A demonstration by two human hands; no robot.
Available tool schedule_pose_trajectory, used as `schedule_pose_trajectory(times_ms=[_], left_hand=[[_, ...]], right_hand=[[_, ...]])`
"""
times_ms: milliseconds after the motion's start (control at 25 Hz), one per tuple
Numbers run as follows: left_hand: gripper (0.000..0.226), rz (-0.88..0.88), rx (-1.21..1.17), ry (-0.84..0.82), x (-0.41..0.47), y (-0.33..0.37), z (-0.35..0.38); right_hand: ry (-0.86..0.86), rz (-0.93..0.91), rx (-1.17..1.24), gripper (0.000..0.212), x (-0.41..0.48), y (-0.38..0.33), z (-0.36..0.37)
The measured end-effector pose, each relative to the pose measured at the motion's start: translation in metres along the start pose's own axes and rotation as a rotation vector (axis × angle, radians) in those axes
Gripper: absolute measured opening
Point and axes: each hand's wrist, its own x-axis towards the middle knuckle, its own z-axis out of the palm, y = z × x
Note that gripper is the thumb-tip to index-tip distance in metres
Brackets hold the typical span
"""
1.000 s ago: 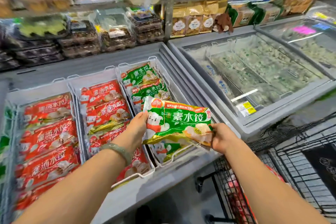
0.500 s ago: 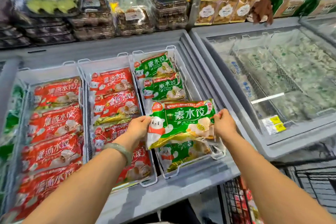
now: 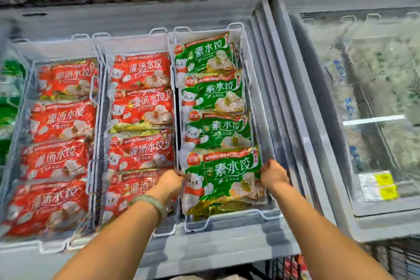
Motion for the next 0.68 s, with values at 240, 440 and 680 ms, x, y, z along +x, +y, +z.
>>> schedule_pose_trajectory(times_ms=[240, 440, 680], left_hand=[[0.024, -0.129, 0.063, -0.093, 0.008, -0.018, 0.025], [0.026, -0.14, 0.084, -0.036, -0.006, -0.016, 0.027], [0.016, 0.001, 0.07, -0.092, -0.034, -0.001, 0.009]], right_hand=[[-0.209, 0.101, 0.073, 0.042, 0.0, 0.032, 0.022], [-0.251, 0.076, 0.105, 0.036, -0.006, 0.03, 0.021], [-0.253, 0.043, 0.258, 0.038, -0.047, 0.023, 0.018]])
